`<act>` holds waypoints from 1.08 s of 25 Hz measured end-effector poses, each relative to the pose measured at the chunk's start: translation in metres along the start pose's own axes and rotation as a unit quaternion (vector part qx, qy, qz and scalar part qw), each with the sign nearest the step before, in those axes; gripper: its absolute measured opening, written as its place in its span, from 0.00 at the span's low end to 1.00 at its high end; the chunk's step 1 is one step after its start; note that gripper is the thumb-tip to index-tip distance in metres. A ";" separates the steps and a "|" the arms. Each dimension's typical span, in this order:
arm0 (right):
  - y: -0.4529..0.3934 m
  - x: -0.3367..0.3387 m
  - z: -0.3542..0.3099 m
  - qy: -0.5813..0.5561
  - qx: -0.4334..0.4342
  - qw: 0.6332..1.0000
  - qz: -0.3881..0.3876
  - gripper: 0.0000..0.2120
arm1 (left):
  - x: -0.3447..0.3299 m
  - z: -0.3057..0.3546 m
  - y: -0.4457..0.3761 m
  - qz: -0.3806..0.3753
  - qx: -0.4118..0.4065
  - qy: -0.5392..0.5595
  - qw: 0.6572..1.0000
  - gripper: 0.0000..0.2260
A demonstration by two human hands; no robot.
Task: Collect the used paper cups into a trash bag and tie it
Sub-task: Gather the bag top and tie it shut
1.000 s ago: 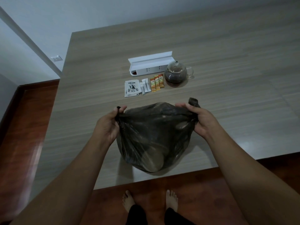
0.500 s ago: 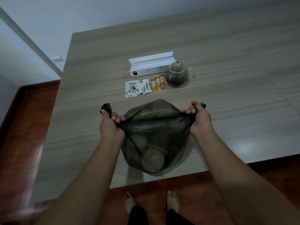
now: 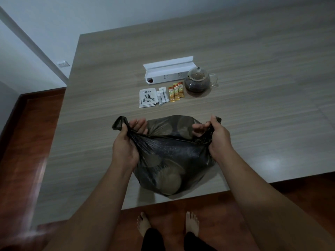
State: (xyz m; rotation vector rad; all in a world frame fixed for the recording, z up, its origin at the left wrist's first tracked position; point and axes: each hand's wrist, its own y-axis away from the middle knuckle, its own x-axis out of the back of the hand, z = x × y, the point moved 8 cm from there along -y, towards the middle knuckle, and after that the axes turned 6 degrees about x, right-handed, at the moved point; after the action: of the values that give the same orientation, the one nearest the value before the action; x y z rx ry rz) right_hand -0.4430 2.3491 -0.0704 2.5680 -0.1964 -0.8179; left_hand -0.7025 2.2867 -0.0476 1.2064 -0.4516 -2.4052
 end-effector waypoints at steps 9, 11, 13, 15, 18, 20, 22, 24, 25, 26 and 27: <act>-0.002 -0.013 -0.021 -0.120 0.012 0.993 -0.001 0.22 | -0.003 0.027 0.006 0.060 -0.076 0.073 0.993 0.16; 0.000 -0.016 -0.017 -0.079 0.016 0.997 -0.004 0.21 | -0.006 0.022 0.005 0.031 -0.066 0.076 0.994 0.16; 0.002 -0.015 -0.010 0.010 0.019 1.000 -0.016 0.20 | -0.004 0.010 0.001 0.020 -0.043 0.038 0.998 0.17; 0.004 -0.015 0.000 0.104 0.021 0.993 -0.043 0.21 | 0.006 -0.003 -0.004 0.042 -0.016 -0.049 0.998 0.18; 0.009 -0.014 0.012 0.238 0.042 0.968 -0.069 0.22 | 0.015 -0.011 -0.004 0.080 0.012 -0.158 0.984 0.18; 0.011 -0.013 0.014 0.293 0.064 0.952 -0.067 0.22 | 0.012 -0.011 -0.002 0.080 0.016 -0.187 0.979 0.18; 0.011 -0.010 0.016 0.309 0.070 0.947 -0.057 0.22 | 0.014 -0.008 0.000 0.079 0.015 -0.165 0.983 0.18; 0.009 -0.003 0.018 0.306 0.065 0.949 -0.044 0.22 | 0.021 -0.009 0.003 0.071 0.025 -0.106 0.992 0.18; 0.008 0.002 0.019 0.303 0.062 0.950 -0.037 0.22 | 0.024 -0.010 0.004 0.064 0.031 -0.082 0.994 0.18; 0.008 0.006 0.019 0.301 0.060 0.951 -0.031 0.23 | 0.027 -0.011 0.006 0.057 0.035 -0.065 0.996 0.18; 0.007 0.010 0.019 0.303 0.059 0.951 -0.026 0.23 | 0.029 -0.013 0.007 0.050 0.037 -0.055 0.997 0.18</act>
State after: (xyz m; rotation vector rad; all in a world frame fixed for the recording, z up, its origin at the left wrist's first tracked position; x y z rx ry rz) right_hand -0.4460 2.3328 -0.0863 2.8084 0.0151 -0.0042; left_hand -0.7066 2.2646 -0.0715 1.0598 -0.6252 -2.3953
